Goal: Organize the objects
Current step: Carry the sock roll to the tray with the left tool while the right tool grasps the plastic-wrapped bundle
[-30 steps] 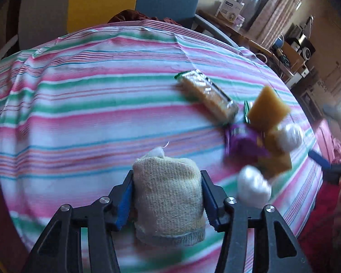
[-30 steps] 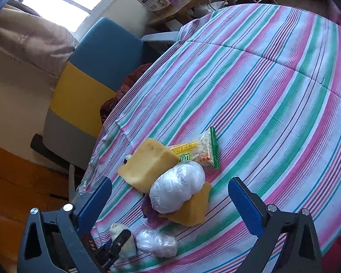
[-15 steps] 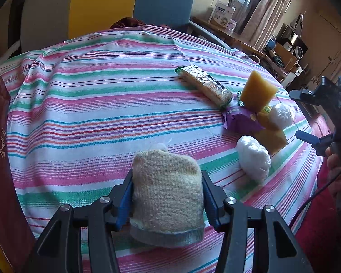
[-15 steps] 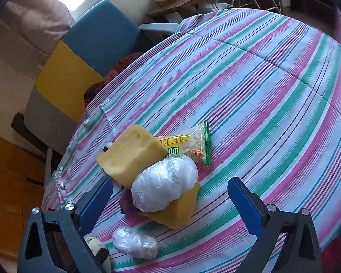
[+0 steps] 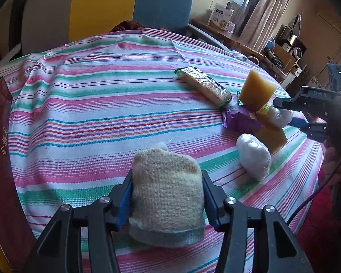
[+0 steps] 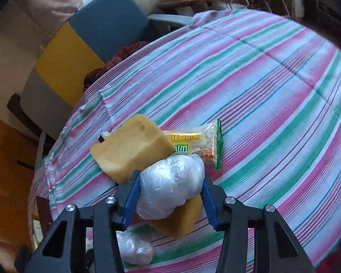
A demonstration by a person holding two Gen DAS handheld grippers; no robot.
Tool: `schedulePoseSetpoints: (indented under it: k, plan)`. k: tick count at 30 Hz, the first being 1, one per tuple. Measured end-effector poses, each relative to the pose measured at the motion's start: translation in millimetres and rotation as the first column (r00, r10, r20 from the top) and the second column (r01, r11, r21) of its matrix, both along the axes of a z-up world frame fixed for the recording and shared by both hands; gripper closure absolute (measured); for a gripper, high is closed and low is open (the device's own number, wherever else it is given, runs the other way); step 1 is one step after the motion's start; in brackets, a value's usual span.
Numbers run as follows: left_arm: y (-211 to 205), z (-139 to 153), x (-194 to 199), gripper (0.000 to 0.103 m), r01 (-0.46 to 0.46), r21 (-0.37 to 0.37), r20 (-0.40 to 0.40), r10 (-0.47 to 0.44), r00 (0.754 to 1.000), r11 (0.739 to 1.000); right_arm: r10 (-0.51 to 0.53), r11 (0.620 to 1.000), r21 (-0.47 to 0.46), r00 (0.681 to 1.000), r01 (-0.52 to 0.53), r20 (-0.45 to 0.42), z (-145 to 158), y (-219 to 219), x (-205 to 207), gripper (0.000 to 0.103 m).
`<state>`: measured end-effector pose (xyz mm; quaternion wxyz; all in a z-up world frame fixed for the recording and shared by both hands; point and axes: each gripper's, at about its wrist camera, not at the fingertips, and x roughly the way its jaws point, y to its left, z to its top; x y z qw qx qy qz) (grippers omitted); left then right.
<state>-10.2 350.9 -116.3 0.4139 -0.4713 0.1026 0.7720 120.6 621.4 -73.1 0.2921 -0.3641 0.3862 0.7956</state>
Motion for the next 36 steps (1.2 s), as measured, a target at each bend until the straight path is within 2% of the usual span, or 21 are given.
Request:
schedulePoseSetpoints:
  k: [12, 17, 22, 26, 29, 35, 36]
  plan:
    - [-16.1, 10.4, 6.5, 0.050, -0.005, -0.007, 0.022, 0.006, 1.000, 1.000, -0.015, 0.993, 0.118, 0.999, 0.012, 0.029, 16.5, -2.5, 7.0, 0.055]
    - [-43.4, 38.8, 10.7, 0.050, -0.013, 0.044, 0.010, 0.013, 1.000, 0.999, -0.034, 0.988, 0.151, 0.999, 0.031, 0.016, 23.4, -2.2, 8.1, 0.055]
    - [-97.8, 73.9, -20.6, 0.050, -0.116, 0.102, 0.019, 0.114, 0.993, 0.988, -0.040, 0.985, 0.169, 0.999, 0.041, -0.012, 31.3, -5.9, 13.7, 0.055]
    - [-145.9, 80.1, -71.5, 0.050, -0.248, 0.080, 0.044, 0.245, 0.969, 0.966, -0.022, 0.979, 0.200, 0.999, 0.027, -0.024, 38.3, -13.6, 13.0, 0.055]
    - [-179.6, 75.0, -118.0, 0.050, -0.363, 0.037, 0.053, 0.361, 0.931, 0.931, 0.000, 0.973, 0.230, 1.000, 0.006, -0.025, 42.8, -19.9, 9.9, 0.055]
    - [-212.5, 52.1, -191.4, 0.050, -0.482, -0.082, -0.007, 0.483, 0.875, 0.872, 0.017, 0.971, 0.237, 1.000, -0.011, -0.025, 43.2, -21.1, 8.3, 0.055]
    - [-213.4, 46.7, -201.3, 0.050, -0.484, -0.097, -0.011, 0.485, 0.874, 0.870, 0.020, 0.971, 0.240, 0.999, -0.013, -0.025, 43.5, -21.6, 8.4, 0.055]
